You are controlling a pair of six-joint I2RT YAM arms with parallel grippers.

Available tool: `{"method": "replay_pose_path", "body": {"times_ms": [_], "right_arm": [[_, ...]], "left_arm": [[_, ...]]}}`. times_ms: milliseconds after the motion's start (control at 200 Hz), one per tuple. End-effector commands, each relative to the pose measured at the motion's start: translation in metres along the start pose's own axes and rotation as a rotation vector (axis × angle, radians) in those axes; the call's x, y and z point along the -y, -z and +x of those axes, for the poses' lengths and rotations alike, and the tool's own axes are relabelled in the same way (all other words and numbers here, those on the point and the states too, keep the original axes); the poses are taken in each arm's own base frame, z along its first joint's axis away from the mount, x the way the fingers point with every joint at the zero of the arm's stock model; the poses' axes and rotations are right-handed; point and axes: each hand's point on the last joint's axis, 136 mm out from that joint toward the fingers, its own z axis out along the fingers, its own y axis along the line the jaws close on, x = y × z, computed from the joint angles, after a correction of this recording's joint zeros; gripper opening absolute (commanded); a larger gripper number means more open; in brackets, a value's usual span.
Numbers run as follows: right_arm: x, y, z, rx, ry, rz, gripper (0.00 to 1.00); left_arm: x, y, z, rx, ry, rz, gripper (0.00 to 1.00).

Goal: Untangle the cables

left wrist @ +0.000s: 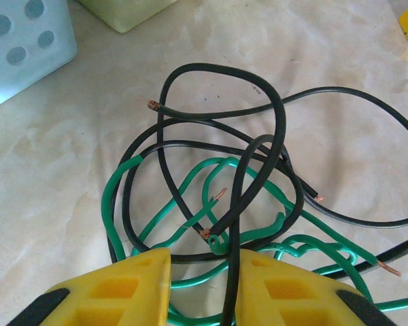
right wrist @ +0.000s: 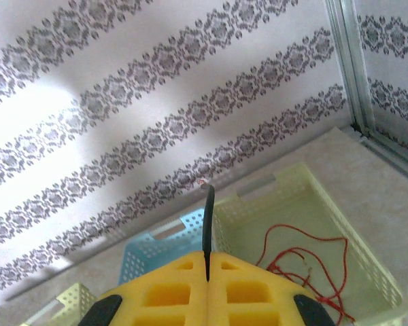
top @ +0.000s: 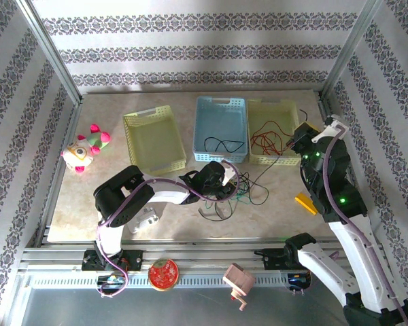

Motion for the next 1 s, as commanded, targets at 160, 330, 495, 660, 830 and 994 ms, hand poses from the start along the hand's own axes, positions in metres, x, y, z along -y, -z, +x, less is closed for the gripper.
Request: {"method": "replay_pose_path", "body": {"times_ms": [160,330,495,660,830,994], "right_arm": [[-0.031,0.025,-0.084,0.264,-0.034,-0.104,0.0],[-0.05,0.043,-0.123,0.365,-0.001,-0.162,0.0],[-0.058,0.062,-0.153,0.452,0.001,-0.195,0.0],[-0.067,0.075,-0.17,0.499,0.007,-0.239,0.0],[-0.072,0.09,-0.188,0.555,0.019,-0.26,0.0],[-0.076,0.104,-0.202,0.604,0.033,-0.276,0.0]], "left_arm": [[0.002,-0.001,0.018,-0.038,-0.028,-0.006,0.29],[0.002,-0.001,0.019,-0.039,-0.03,-0.007,0.3],[0.002,0.0,0.018,-0.038,-0.03,-0.009,0.3],[0.002,0.0,0.018,-0.037,-0.031,-0.007,0.3],[0.002,0.0,0.019,-0.039,-0.031,-0.008,0.3],[0.002,0.001,0.018,-0.036,-0.033,-0.009,0.3]]}}
